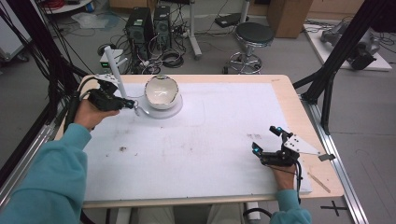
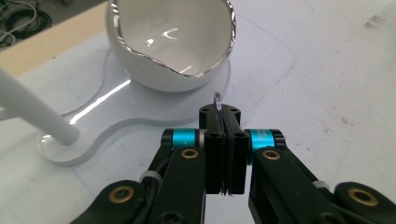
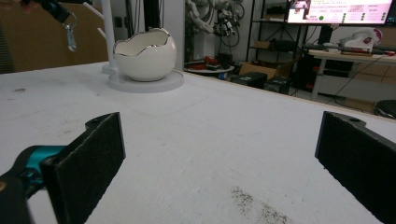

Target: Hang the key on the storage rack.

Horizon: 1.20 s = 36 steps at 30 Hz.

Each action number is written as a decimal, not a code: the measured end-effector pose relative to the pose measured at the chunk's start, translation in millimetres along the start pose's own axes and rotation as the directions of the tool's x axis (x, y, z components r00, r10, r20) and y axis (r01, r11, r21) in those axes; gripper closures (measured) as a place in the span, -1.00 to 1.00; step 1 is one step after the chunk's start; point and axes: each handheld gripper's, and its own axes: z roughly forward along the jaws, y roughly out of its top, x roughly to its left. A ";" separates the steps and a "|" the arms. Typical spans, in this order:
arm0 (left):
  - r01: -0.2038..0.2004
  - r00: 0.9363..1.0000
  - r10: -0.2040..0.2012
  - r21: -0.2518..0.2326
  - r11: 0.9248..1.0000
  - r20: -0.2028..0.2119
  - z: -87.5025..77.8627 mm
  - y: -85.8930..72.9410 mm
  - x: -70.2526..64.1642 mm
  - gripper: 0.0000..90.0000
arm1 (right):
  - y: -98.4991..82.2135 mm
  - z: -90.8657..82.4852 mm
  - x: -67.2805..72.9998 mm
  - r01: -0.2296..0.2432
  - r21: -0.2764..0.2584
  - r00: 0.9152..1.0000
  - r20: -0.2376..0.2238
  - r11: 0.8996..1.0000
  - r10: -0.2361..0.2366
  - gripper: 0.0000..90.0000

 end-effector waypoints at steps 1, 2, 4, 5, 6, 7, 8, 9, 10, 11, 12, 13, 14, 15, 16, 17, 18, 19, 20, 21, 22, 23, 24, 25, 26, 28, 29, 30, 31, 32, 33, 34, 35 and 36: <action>-0.005 1.000 0.005 -0.005 1.000 -0.007 -5.5 1.3 2.3 0.96 | 0.0 0.0 0.0 0.000 0.000 1.000 0.000 1.000 0.000 -0.98; -0.003 1.000 0.002 -0.018 1.000 -0.017 -10.8 2.5 4.3 0.96 | 0.1 0.0 0.1 0.001 0.001 1.000 0.000 1.000 -0.001 -0.98; -0.003 1.000 0.003 -0.033 0.999 -0.023 -20.2 5.1 8.7 0.96 | 0.1 0.0 0.1 0.001 0.001 1.000 0.000 1.000 -0.001 -0.98; -0.009 1.000 0.007 -0.040 0.999 -0.029 -26.3 7.0 12.0 0.96 | 0.1 0.0 0.1 0.000 0.001 1.000 0.001 1.000 0.000 -0.98; -0.006 1.000 0.005 -0.045 0.999 -0.028 -30.7 8.4 14.3 0.96 | 0.1 0.1 -0.1 0.005 0.001 1.000 -0.002 1.000 -0.005 -0.98; -0.012 0.999 0.010 -0.050 0.999 -0.033 -35.1 9.7 16.6 0.96 | 0.1 0.1 -0.1 0.005 0.001 1.000 -0.002 1.000 -0.005 -0.98; -0.017 0.999 0.015 -0.059 0.998 -0.039 -43.1 12.1 21.1 0.96 | 0.1 0.1 0.1 0.003 0.001 1.000 -0.002 1.000 -0.003 -0.98; -0.017 0.999 0.015 -0.059 0.998 -0.039 -43.1 12.1 21.1 0.96 | 0.1 0.1 0.1 0.003 0.001 1.000 -0.002 1.000 -0.003 -0.98; -0.011 0.999 0.008 -0.067 0.998 -0.041 -46.0 13.2 22.8 0.96 | 0.1 0.1 0.1 0.003 0.000 1.000 -0.002 1.000 -0.003 -0.98; -0.016 0.999 0.013 -0.066 0.998 -0.043 -48.8 14.3 25.1 0.96 | 0.1 0.1 0.1 0.003 0.000 1.000 -0.002 1.000 -0.003 -0.98; -0.014 0.999 0.011 -0.067 0.998 -0.044 -51.1 15.3 27.1 0.96 | 0.1 0.2 0.1 0.004 0.000 1.000 -0.001 1.000 -0.004 -0.98; -0.012 0.999 0.009 -0.069 0.998 -0.043 -53.1 16.3 28.9 0.96 | 0.1 0.0 0.3 0.003 0.002 1.000 0.001 1.000 -0.003 -0.98; -0.014 0.999 0.011 -0.069 0.998 -0.046 -55.0 17.4 31.0 0.96 | 0.1 0.0 0.4 0.005 0.002 1.000 0.002 1.000 -0.005 -0.98; -0.013 0.999 0.010 -0.070 0.997 -0.044 -56.7 18.3 33.0 0.96 | 0.1 -0.1 0.2 0.008 0.003 1.000 0.000 1.000 -0.008 -0.98; -0.013 0.999 0.010 -0.069 0.998 -0.044 -58.1 19.2 34.7 0.96 | 0.1 0.1 0.4 0.007 0.001 1.000 0.000 1.000 -0.007 -0.98; -0.011 0.999 0.008 -0.070 0.997 -0.042 -59.9 20.4 37.1 0.96 | 0.1 0.0 0.3 0.010 0.003 1.000 0.000 1.000 -0.010 -0.98; -0.010 0.999 0.007 -0.070 0.998 -0.039 -62.1 22.3 40.7 0.96 | 0.1 0.1 0.2 0.011 0.002 1.000 0.000 1.000 -0.011 -0.98; -0.010 0.999 0.007 -0.070 0.998 -0.039 -62.1 22.3 40.7 0.97 | 0.1 0.1 0.2 0.011 0.002 1.000 0.000 1.000 -0.011 -0.98; -0.006 0.999 0.004 -0.071 0.997 -0.033 -63.3 23.6 43.2 0.97 | 0.1 0.1 0.3 0.009 0.001 1.000 0.001 1.000 -0.009 -0.98; -0.007 1.000 0.005 -0.073 0.997 -0.031 -64.0 24.5 45.3 0.96 | 0.0 0.2 0.2 0.013 0.001 1.000 0.001 1.000 -0.013 -0.98; -0.002 1.000 0.000 -0.069 0.998 -0.029 -64.5 25.6 47.3 0.96 | 0.0 0.2 0.2 0.013 0.001 1.000 0.001 1.000 -0.013 -0.98; -0.004 1.000 0.002 -0.060 0.998 -0.029 -64.6 26.7 49.0 0.96 | 0.0 -0.1 0.9 0.008 0.006 1.000 0.000 1.000 -0.008 -0.98; -0.007 0.999 0.006 -0.055 0.998 -0.034 -64.6 28.1 50.5 0.96 | 0.0 -0.1 0.9 0.008 0.006 1.000 0.000 1.000 -0.008 -0.98; -0.005 1.000 0.004 -0.053 0.999 -0.028 -64.6 29.6 52.2 0.97 | 0.0 0.0 0.9 0.009 0.005 1.000 0.000 1.000 -0.009 -0.98; -0.007 1.000 0.006 -0.051 0.999 -0.022 -64.8 31.2 54.0 0.96 | 0.1 0.0 1.0 0.009 0.006 1.000 0.001 1.000 -0.009 -0.98; -0.014 1.000 0.013 -0.042 0.999 -0.015 -64.3 34.2 56.8 0.96 | 0.0 0.0 1.0 0.009 0.006 1.000 0.002 1.000 -0.009 -0.98; -0.017 1.000 0.017 -0.037 0.999 -0.011 -63.6 35.6 58.5 0.96 | 0.1 0.0 1.0 0.009 0.006 1.000 0.002 1.000 -0.009 -0.98; -0.018 1.000 0.018 -0.030 0.999 -0.002 -62.9 37.1 60.2 0.96 | 0.1 -0.1 1.0 0.009 0.006 1.000 0.001 1.000 -0.009 -0.98; -0.022 1.000 0.022 -0.024 0.999 -0.001 -62.0 38.5 61.7 0.96 | 0.1 0.1 1.2 0.011 0.006 1.000 0.004 1.000 -0.011 -0.98; -0.021 1.000 0.021 -0.015 1.000 0.005 -61.1 40.1 63.5 0.96 | 0.1 0.1 1.2 0.011 0.006 1.000 0.004 1.000 -0.011 -0.98; -0.028 1.000 0.028 -0.007 1.000 0.013 -59.9 41.5 65.2 0.96 | 0.1 0.3 1.0 0.014 0.004 1.000 0.002 1.000 -0.014 -0.98; -0.027 1.000 0.027 -0.002 1.000 0.011 -58.7 42.9 66.1 0.96 | 0.1 0.3 1.1 0.013 0.005 1.000 0.002 1.000 -0.013 -0.98; -0.029 0.999 0.029 0.004 1.000 0.015 -57.7 44.1 67.6 0.96 | 0.1 0.1 1.1 0.010 0.005 1.000 0.004 1.000 -0.010 -0.98; -0.024 0.999 0.024 0.003 1.000 0.021 -56.8 44.7 68.9 0.96 | 0.1 0.1 1.1 0.010 0.006 1.000 0.004 1.000 -0.010 -0.98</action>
